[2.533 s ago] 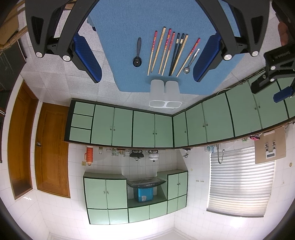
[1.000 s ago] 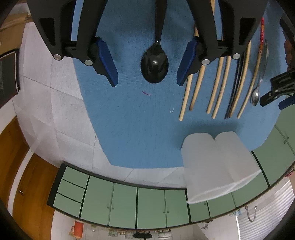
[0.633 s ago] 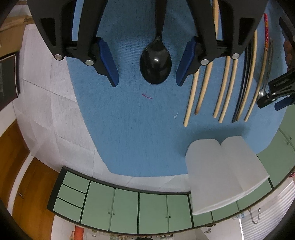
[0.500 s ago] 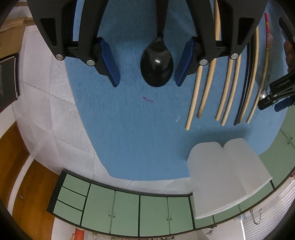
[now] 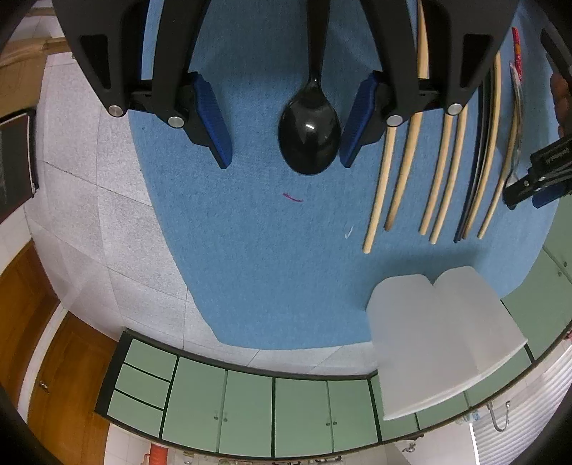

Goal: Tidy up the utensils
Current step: 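Lower the right tool onto the black spoon and close on its bowl, then grasp the silver spoon with the left tool while the right tool holds the black spoon, then lift both spoons and drop them into the white utensil holder, then grasp a red-patterned chopstick with the right tool while the left tool grasps another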

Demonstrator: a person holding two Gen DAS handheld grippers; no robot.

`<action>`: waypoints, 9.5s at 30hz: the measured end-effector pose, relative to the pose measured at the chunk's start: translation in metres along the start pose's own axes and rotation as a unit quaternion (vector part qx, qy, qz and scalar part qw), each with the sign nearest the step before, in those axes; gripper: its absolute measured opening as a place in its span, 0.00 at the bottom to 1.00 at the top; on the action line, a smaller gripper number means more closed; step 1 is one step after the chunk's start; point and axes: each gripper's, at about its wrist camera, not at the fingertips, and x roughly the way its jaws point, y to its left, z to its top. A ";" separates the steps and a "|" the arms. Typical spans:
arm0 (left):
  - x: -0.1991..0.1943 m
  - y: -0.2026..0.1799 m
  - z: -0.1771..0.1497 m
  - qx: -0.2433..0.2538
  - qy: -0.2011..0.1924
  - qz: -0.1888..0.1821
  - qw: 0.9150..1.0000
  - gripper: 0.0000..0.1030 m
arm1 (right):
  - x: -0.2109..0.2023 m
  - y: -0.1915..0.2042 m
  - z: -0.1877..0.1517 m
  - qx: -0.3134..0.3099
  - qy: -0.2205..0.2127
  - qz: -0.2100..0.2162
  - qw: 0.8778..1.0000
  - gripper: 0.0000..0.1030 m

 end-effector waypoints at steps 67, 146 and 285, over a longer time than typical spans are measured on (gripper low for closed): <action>-0.004 0.013 -0.013 -0.023 0.009 -0.027 0.999 0.45 | 0.009 0.004 -0.006 0.002 -0.001 -0.004 1.000 0.53; -0.149 0.008 0.054 -0.053 -0.282 -0.069 0.956 0.27 | -0.104 0.032 0.119 0.009 -0.327 0.132 0.936 0.32; -0.091 -0.046 -0.189 0.029 -0.082 -0.047 0.995 0.07 | -0.067 0.038 -0.167 -0.012 -0.110 0.075 0.991 0.09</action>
